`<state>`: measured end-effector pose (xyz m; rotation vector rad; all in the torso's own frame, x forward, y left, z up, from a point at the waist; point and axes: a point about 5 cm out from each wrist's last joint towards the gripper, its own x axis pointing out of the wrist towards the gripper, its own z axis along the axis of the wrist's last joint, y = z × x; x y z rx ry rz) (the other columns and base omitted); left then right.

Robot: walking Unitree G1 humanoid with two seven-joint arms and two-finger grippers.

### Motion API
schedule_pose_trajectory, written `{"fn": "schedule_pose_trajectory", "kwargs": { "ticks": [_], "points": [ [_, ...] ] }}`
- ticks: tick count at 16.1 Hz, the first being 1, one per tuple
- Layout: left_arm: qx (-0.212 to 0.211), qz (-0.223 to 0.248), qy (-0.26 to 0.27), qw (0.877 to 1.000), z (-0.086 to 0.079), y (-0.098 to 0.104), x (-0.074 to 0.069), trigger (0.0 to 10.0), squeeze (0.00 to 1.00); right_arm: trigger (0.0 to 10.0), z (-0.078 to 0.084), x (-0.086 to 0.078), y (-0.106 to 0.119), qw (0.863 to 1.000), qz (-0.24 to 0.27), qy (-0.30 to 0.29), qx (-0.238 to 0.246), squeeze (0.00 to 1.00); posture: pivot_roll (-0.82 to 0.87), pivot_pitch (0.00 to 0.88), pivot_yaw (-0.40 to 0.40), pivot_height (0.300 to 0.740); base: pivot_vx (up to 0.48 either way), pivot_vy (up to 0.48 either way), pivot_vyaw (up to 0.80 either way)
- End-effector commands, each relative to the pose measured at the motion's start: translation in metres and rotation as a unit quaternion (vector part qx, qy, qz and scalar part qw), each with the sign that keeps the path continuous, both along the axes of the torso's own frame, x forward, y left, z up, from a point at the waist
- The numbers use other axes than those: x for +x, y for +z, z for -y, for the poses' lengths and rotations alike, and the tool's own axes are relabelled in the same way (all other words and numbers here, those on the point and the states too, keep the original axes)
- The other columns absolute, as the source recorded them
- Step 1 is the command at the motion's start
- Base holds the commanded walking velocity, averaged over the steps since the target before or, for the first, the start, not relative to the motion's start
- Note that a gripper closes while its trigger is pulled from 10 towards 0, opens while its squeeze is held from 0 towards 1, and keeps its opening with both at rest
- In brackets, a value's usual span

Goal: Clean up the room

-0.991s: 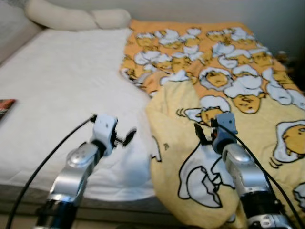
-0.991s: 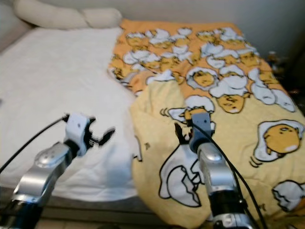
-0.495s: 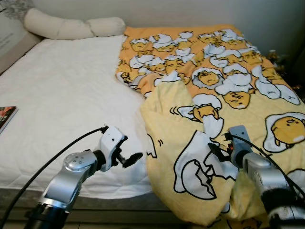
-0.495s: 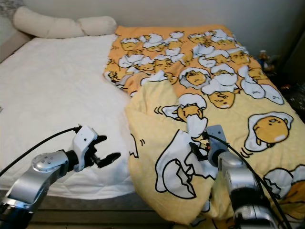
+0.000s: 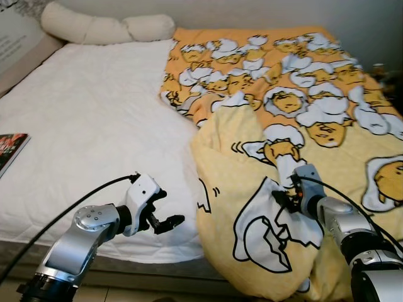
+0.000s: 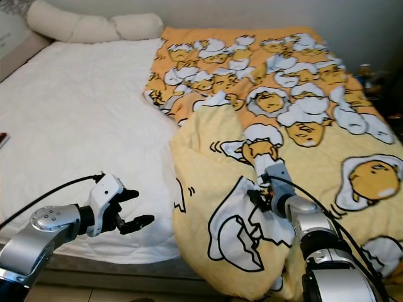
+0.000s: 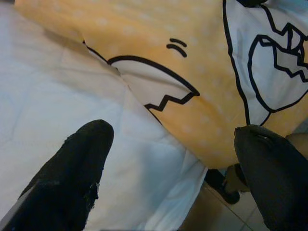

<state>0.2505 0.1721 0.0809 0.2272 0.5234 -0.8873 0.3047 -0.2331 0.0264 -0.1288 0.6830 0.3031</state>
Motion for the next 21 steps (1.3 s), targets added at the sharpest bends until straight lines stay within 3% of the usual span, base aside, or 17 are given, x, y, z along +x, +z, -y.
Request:
{"fn": "schedule_pose_trajectory", "kwargs": {
  "ticks": [1,8,16,21],
  "points": [
    [0.002,-0.002,-0.003,1.0,-0.004,0.003,-0.001,10.0,0.0,0.0,-0.006,0.005,0.004,1.0,0.005,0.017,0.002,0.0,0.07,0.0,0.061,0.74,0.0,0.0,0.0],
    [0.013,-0.007,0.0,1.0,-0.012,0.005,-0.001,10.0,0.0,0.0,-0.01,0.004,0.007,0.995,-0.021,0.096,0.027,0.0,0.07,0.0,0.064,0.74,0.0,0.0,0.0],
    [0.018,-0.01,0.001,1.0,-0.015,0.005,0.0,10.0,0.0,0.0,-0.002,0.001,0.013,0.987,-0.051,0.155,0.016,0.0,0.07,0.0,0.072,0.74,0.0,0.0,0.0],
    [0.014,-0.015,0.006,1.0,-0.016,0.004,-0.003,10.0,0.0,0.0,-0.008,-0.003,0.028,0.962,-0.06,0.265,0.034,0.0,0.08,0.0,0.054,0.74,0.0,0.0,0.0]
  ]
}}
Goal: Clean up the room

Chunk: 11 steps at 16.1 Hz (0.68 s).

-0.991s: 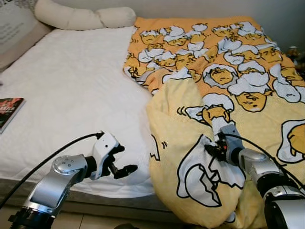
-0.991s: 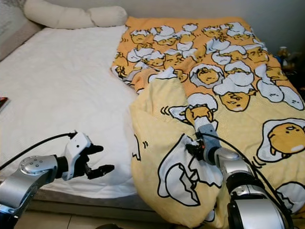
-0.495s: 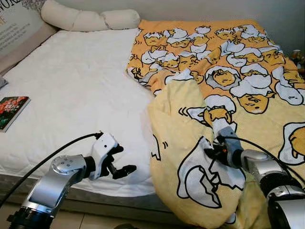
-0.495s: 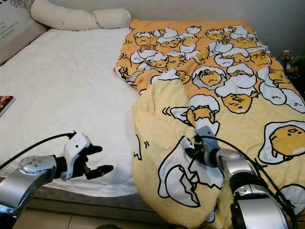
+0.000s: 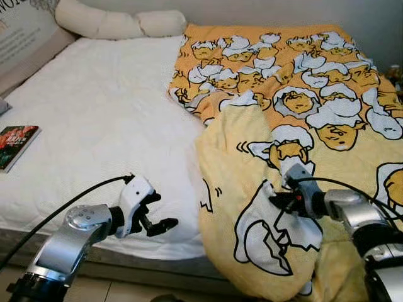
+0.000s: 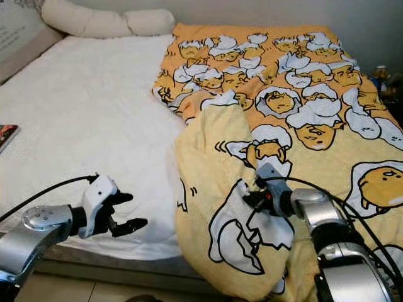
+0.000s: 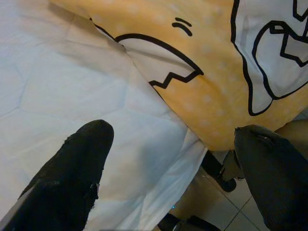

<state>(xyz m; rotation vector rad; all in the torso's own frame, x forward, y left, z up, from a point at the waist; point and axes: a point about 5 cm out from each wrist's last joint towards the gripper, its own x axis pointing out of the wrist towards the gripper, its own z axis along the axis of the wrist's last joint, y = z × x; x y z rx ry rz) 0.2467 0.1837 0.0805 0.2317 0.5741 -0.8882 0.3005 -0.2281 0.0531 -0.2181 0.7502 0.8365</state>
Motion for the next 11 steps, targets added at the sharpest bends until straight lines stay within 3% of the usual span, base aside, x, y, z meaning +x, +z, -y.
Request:
{"fn": "schedule_pose_trajectory", "kwargs": {
  "ticks": [1,2,5,7,9,11],
  "points": [
    [0.002,-0.001,0.01,1.0,-0.007,0.002,-0.003,10.0,0.0,0.0,-0.008,0.0,0.009,0.999,-0.003,0.045,0.018,0.0,0.08,0.0,0.052,0.74,0.0,0.0,0.0],
    [0.002,-0.002,0.011,1.0,-0.007,0.002,-0.003,10.0,0.0,0.0,-0.011,-0.001,0.012,0.998,-0.004,0.056,0.025,0.0,0.08,0.0,0.051,0.74,0.0,0.0,0.0],
    [0.003,-0.002,0.02,1.0,-0.011,0.001,-0.003,10.0,0.0,0.0,-0.047,0.001,0.04,0.985,0.021,0.132,0.112,0.0,0.08,0.0,0.05,0.74,0.0,0.0,0.0],
    [0.004,-0.002,0.019,1.0,-0.011,0.001,-0.004,10.0,0.0,0.0,-0.07,-0.002,0.055,0.972,0.038,0.186,0.14,0.0,0.09,0.0,0.049,0.74,0.0,0.0,0.0],
    [0.004,-0.002,0.021,1.0,-0.011,0.001,-0.004,10.0,0.0,0.0,-0.097,-0.005,0.069,0.955,0.047,0.219,0.193,0.0,0.09,0.0,0.048,0.74,0.0,0.0,0.0],
    [0.009,-0.001,0.027,1.0,-0.016,0.0,-0.005,10.0,0.0,0.0,-0.139,-0.009,0.084,0.93,0.05,0.247,0.268,0.0,0.09,0.0,0.046,0.74,0.0,0.0,0.0]
  ]
}}
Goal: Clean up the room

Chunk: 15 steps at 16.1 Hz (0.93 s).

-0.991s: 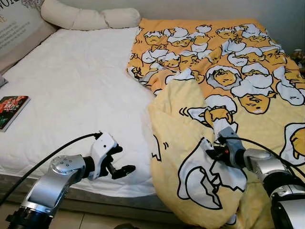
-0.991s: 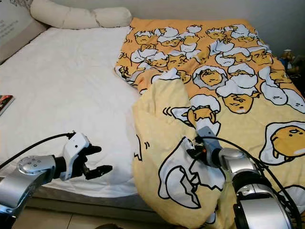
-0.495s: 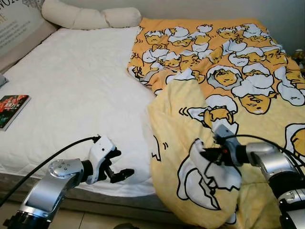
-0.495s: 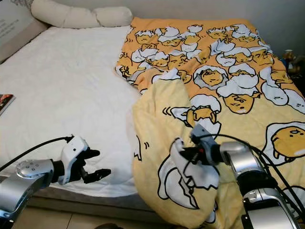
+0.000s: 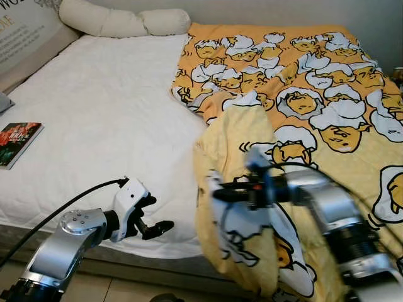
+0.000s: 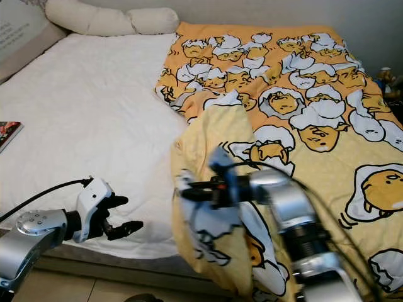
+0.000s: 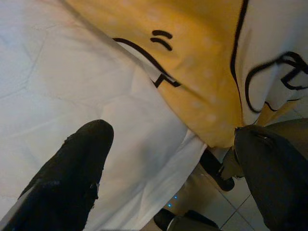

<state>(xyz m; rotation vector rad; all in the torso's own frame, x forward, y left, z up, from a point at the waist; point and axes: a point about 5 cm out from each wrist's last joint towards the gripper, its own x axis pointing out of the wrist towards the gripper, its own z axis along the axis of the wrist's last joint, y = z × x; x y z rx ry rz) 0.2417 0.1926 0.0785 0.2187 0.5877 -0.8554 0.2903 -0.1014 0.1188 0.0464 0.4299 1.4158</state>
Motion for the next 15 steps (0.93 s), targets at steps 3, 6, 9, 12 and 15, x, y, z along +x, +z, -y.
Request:
{"fn": "schedule_pose_trajectory", "kwargs": {
  "ticks": [3,6,9,12,15],
  "points": [
    [0.021,-0.001,0.023,1.0,-0.019,0.004,-0.003,10.0,0.0,0.0,-0.051,-0.015,0.048,0.989,0.019,0.087,0.122,0.0,0.1,0.0,0.041,0.74,0.0,0.0,0.0],
    [0.024,-0.005,0.028,0.999,-0.025,0.005,-0.005,10.0,0.0,0.0,-0.056,-0.022,0.051,0.985,0.02,0.114,0.127,0.0,0.11,0.0,0.041,0.74,0.0,0.0,0.0],
    [0.034,-0.009,0.033,0.999,-0.029,0.004,-0.007,10.0,0.0,10.0,-0.041,-0.02,0.002,0.994,0.046,0.077,-0.062,1.0,0.1,0.0,0.041,0.74,0.0,0.0,0.0],
    [0.034,-0.012,0.034,0.999,-0.03,0.004,-0.007,10.0,0.0,10.0,-0.027,-0.021,-0.007,0.996,0.014,0.038,-0.074,1.0,0.1,0.0,0.047,0.74,0.0,0.0,0.0],
    [0.038,-0.009,0.041,0.998,-0.03,0.004,-0.004,10.0,0.0,10.0,-0.011,-0.015,-0.005,0.998,0.017,-0.02,-0.061,1.0,0.1,0.0,0.056,0.74,0.0,0.0,0.0]
  ]
}}
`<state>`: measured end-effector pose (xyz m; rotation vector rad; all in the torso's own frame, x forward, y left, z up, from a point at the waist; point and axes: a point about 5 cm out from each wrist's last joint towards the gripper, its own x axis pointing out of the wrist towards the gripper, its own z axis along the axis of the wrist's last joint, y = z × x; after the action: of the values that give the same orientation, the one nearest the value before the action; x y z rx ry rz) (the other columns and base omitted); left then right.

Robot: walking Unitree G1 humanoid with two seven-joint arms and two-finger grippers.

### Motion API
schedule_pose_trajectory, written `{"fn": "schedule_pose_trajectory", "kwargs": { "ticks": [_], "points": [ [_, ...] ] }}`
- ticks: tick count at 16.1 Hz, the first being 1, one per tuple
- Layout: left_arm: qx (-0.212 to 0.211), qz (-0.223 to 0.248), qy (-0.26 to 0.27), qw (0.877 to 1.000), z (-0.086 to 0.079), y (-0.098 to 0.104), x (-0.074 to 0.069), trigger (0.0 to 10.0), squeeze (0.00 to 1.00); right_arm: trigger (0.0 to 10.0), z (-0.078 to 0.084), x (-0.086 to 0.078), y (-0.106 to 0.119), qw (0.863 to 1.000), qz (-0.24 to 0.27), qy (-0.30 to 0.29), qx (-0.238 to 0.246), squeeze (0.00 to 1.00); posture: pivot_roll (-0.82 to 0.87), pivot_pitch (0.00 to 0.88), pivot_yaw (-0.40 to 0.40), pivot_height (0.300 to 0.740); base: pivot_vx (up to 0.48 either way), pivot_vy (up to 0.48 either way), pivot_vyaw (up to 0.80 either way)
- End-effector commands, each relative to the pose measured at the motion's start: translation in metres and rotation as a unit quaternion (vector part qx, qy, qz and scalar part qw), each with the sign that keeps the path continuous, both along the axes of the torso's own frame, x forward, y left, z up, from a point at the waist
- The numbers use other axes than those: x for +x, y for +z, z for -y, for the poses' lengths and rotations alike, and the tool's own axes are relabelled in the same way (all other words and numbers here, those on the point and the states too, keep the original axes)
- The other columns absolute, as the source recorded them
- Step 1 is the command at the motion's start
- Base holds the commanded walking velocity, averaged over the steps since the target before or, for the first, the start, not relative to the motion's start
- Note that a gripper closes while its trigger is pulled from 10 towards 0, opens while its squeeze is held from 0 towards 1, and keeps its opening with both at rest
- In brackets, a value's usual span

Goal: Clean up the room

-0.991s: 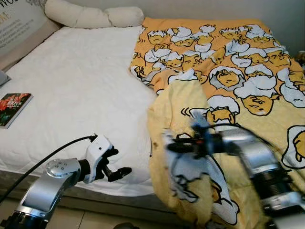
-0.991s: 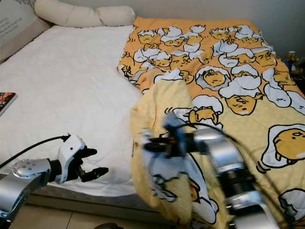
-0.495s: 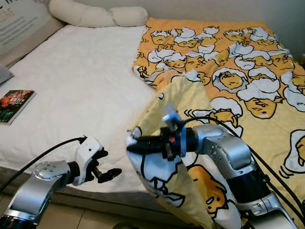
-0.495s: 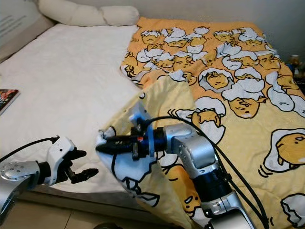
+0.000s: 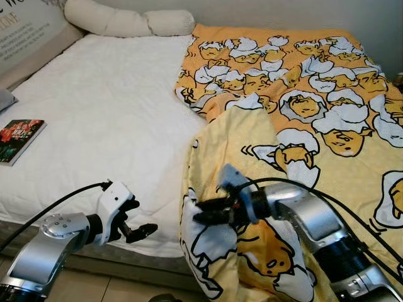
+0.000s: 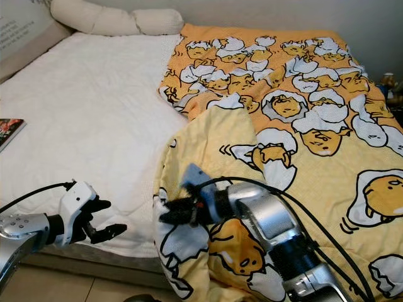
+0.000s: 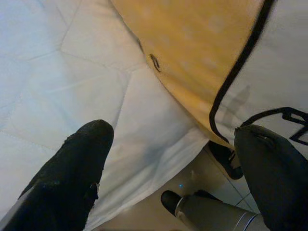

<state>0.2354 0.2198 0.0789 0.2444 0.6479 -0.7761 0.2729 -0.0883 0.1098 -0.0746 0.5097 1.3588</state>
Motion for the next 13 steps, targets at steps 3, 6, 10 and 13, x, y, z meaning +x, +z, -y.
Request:
{"fn": "schedule_pose_trajectory", "kwargs": {
  "ticks": [3,6,10,13],
  "points": [
    [0.003,0.016,0.028,0.999,-0.003,0.004,0.009,10.0,0.0,10.0,0.013,0.018,0.017,0.991,0.045,-0.112,0.061,1.0,0.09,0.0,0.063,0.74,0.0,0.0,0.0],
    [-0.017,0.068,0.054,0.996,0.003,0.011,0.021,10.0,0.0,10.0,0.026,0.021,0.026,0.978,0.051,-0.173,0.106,0.0,0.09,0.0,0.067,0.74,0.0,0.0,0.0],
    [-0.089,0.149,0.123,0.977,0.027,0.026,0.042,10.0,0.0,10.0,0.051,0.034,0.001,0.924,0.07,-0.372,0.054,0.0,0.08,0.0,0.07,0.74,0.0,0.0,0.0],
    [-0.091,0.167,0.161,0.968,0.033,0.022,0.046,10.0,0.0,10.0,0.051,0.028,-0.012,0.901,0.098,-0.421,0.045,0.0,0.07,0.0,0.067,0.74,0.0,0.086,0.0]
  ]
}}
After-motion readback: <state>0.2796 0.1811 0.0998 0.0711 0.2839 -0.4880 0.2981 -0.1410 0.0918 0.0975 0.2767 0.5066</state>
